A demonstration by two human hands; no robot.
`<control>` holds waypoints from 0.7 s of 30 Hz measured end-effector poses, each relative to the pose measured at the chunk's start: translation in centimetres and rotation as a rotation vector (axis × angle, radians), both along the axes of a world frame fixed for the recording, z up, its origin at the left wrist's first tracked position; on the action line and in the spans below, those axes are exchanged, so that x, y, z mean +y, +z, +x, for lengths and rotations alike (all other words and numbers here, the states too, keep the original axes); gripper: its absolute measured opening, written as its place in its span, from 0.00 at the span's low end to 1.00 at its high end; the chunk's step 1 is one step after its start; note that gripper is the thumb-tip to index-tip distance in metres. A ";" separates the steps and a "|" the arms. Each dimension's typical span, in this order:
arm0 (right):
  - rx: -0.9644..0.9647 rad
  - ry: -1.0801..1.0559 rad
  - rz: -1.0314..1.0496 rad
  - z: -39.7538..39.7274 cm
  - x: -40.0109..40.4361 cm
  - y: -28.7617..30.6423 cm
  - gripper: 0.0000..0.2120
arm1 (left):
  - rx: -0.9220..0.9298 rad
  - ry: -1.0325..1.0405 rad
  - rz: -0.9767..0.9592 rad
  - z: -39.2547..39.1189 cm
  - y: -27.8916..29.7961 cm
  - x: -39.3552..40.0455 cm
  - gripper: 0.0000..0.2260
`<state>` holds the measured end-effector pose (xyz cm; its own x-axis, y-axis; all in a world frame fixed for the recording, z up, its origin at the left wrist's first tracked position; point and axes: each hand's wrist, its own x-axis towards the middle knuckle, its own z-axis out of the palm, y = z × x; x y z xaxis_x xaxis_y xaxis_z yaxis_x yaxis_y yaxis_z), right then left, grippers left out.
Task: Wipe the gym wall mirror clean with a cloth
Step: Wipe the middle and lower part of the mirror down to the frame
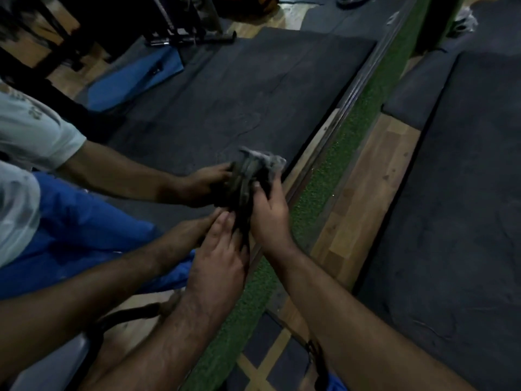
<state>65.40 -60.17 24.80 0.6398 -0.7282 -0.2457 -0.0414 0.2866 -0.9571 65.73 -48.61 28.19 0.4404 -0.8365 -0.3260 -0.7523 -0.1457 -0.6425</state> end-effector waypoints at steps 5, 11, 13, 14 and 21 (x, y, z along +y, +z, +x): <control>-0.071 -0.020 -0.099 -0.8 2.6 0.3 0.34 | 0.042 0.026 -0.008 -0.5 0.6 1.9 0.27; 0.041 -0.043 0.214 0.4 4.1 0.0 0.42 | 0.043 -0.030 0.029 -0.7 1.5 4.5 0.27; -0.045 -0.049 0.123 -0.2 5.4 1.9 0.40 | -0.003 -0.010 0.031 -0.7 1.2 6.1 0.30; -0.065 -0.049 0.100 -0.5 6.2 2.2 0.38 | 0.015 -0.006 0.038 -0.6 1.0 6.7 0.29; 0.030 -0.142 0.338 -0.8 9.7 -0.6 0.39 | 0.030 -0.101 -0.161 -1.1 0.5 11.5 0.26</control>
<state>64.62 -50.47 24.23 0.5268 -0.6836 -0.5051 -0.0053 0.5916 -0.8062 64.58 -37.14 28.74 0.3437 -0.9183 -0.1964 -0.7869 -0.1674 -0.5940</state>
